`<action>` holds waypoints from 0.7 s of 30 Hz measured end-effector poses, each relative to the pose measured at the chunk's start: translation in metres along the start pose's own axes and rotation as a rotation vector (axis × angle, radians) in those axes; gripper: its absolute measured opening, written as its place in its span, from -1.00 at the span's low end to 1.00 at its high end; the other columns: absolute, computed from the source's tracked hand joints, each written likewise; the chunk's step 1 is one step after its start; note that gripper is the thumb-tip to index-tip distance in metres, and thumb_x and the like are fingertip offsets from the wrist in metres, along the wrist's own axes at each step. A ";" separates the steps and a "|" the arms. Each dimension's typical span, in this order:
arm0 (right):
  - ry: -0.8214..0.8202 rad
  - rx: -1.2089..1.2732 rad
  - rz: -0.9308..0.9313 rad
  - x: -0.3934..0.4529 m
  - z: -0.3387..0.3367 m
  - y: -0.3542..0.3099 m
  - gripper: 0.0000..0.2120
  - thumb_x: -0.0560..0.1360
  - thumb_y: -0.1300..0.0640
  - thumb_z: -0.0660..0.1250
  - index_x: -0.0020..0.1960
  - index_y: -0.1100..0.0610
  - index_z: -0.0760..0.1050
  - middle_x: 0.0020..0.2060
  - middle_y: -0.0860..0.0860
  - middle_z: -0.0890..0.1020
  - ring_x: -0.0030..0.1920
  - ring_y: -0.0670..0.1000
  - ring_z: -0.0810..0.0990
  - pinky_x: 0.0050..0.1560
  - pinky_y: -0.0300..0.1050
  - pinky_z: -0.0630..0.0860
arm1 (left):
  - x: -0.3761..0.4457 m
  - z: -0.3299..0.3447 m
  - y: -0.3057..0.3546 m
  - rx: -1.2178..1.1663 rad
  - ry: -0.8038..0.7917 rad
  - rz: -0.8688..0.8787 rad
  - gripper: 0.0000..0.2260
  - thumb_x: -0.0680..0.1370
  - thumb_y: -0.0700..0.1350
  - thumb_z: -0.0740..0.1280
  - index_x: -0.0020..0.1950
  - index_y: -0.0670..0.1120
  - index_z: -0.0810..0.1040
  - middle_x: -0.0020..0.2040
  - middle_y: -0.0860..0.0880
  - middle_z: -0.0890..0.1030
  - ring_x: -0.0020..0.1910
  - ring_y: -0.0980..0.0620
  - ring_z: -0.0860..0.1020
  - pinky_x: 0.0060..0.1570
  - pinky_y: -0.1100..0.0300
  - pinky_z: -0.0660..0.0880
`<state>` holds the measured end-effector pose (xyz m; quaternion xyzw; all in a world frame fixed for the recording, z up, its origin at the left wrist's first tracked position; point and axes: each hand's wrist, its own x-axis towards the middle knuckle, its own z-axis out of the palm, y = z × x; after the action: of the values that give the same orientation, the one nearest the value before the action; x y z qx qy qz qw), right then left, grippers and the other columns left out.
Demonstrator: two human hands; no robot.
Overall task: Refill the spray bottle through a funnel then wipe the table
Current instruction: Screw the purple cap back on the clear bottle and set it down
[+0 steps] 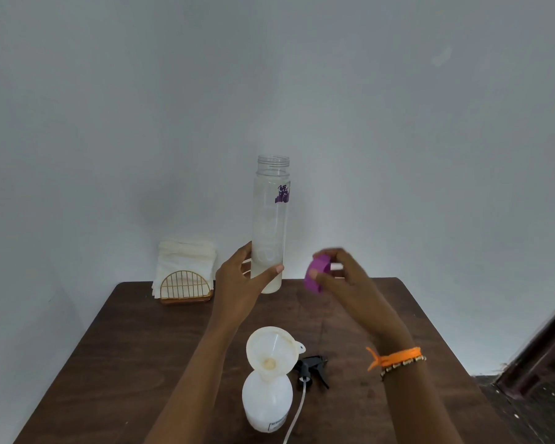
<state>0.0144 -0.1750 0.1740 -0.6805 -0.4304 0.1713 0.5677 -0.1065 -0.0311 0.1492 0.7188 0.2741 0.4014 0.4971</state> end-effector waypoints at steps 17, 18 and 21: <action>0.379 0.411 -0.428 0.086 0.012 -0.127 -0.83 0.46 0.22 0.38 0.00 0.14 0.43 0.06 0.08 0.57 0.05 0.02 0.60 -0.02 -0.28 0.52 | 0.007 -0.007 0.039 0.093 0.058 0.093 -0.47 0.32 0.02 0.52 0.26 0.03 0.48 0.05 0.26 0.44 -0.12 0.30 0.48 -0.29 0.60 0.37; 0.365 0.369 -0.446 0.090 0.011 -0.129 -0.84 0.47 0.22 0.37 0.02 0.14 0.45 0.05 0.08 0.58 0.06 0.02 0.59 -0.02 -0.28 0.52 | 0.007 -0.007 0.042 0.092 0.057 0.099 -0.48 0.32 0.03 0.52 0.25 0.04 0.48 0.06 0.26 0.45 -0.11 0.27 0.49 -0.27 0.59 0.37; 0.311 0.286 -0.481 0.099 0.008 -0.134 -0.85 0.50 0.21 0.33 0.07 0.14 0.49 0.02 0.03 0.60 0.03 -0.05 0.58 0.00 -0.28 0.51 | 0.010 -0.007 0.047 0.100 0.059 0.106 -0.47 0.32 0.06 0.50 0.26 0.04 0.48 0.07 0.22 0.48 -0.04 0.20 0.50 -0.16 0.54 0.38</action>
<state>0.0127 -0.0950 0.3206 -0.4905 -0.4583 -0.0151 0.7410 -0.1074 -0.0367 0.1972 0.7442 0.2699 0.4338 0.4303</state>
